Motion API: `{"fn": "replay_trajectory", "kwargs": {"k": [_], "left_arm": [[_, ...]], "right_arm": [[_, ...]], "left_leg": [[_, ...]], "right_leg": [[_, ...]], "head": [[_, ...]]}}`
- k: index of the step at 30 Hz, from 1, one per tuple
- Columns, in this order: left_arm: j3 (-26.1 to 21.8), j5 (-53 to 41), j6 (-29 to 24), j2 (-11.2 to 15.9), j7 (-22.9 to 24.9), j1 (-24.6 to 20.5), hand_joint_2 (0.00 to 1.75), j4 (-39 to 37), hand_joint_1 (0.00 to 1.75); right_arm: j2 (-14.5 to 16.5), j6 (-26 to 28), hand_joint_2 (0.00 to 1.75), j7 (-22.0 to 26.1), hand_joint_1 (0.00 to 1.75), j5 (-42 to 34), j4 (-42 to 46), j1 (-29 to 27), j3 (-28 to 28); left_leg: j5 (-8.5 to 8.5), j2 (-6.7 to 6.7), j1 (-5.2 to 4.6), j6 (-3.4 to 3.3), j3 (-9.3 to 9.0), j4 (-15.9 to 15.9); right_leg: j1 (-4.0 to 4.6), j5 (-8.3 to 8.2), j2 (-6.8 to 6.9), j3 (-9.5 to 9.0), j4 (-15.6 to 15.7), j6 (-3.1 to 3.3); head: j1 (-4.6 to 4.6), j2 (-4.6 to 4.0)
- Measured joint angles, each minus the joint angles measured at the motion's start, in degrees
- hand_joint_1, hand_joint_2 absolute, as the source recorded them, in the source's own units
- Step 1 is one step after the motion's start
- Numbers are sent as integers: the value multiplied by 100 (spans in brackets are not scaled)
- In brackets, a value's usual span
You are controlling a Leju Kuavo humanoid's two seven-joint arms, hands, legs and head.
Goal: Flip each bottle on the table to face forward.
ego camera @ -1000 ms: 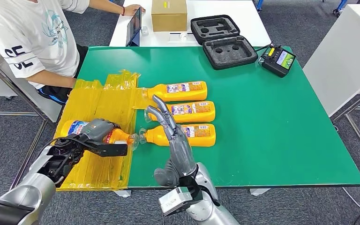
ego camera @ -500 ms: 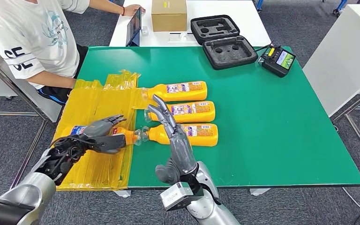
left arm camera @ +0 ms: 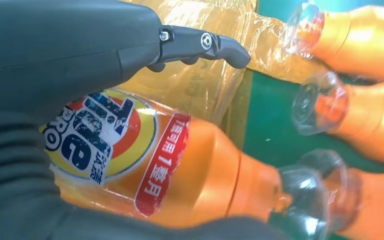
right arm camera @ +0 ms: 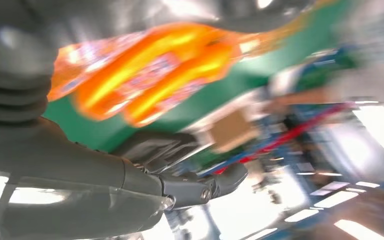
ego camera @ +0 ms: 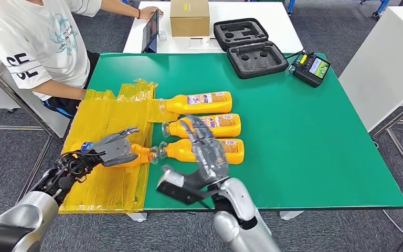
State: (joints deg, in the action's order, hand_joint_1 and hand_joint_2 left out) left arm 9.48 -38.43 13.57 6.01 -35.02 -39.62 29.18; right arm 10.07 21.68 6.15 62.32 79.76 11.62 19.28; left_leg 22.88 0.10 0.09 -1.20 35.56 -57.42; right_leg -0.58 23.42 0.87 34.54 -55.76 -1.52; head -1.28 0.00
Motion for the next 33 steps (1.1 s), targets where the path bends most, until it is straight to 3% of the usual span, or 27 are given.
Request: {"fn": "replay_trajectory", "kwargs": {"k": [6,8,11,13,19,24,33], "left_arm": [[-287,528,-227,5,-59,245,0,251,0],[-461,732,-808,-27,-137,413,0,423,0],[-809,915,-2270,-125,-354,718,0,828,0],[-1005,982,-2924,-179,-455,869,0,1123,0],[-1187,1346,-3851,-240,-512,1242,0,2034,0],[-966,1764,-4912,-225,-519,1481,0,2718,0],[-646,1963,-5245,-166,-520,1661,0,3345,0]], "right_arm": [[-225,-152,175,-513,0,628,-533,228,-370],[-277,-316,175,-768,0,908,-701,290,-411],[-385,-606,175,-1172,0,1409,-997,412,-436],[-455,-726,175,-1253,0,1508,-1206,518,-444],[-600,-969,175,-1034,0,1162,-1846,875,-491],[-680,-1128,175,-879,0,859,-2485,1209,-507],[-760,-1139,175,-796,0,703,-3122,1524,-520]], "left_leg": [[1,5,-1,0,-7,-1],[1,9,0,0,-6,-2],[-1,14,3,2,5,-3],[-2,13,3,2,12,-3],[-2,9,2,1,22,-3],[-2,4,2,1,28,-4],[-2,2,1,1,30,-4]], "right_leg": [[-2,-1,-4,-2,0,0],[-2,-1,-7,3,0,0],[0,-2,-9,18,0,1],[0,-2,-8,22,0,1],[-1,-1,-7,29,0,0],[-2,-1,-5,33,0,0],[-1,-2,-3,34,0,0]], "head": [[-1,0],[-2,0],[-2,0],[-1,0],[-1,0],[-1,0],[-1,0]]}}
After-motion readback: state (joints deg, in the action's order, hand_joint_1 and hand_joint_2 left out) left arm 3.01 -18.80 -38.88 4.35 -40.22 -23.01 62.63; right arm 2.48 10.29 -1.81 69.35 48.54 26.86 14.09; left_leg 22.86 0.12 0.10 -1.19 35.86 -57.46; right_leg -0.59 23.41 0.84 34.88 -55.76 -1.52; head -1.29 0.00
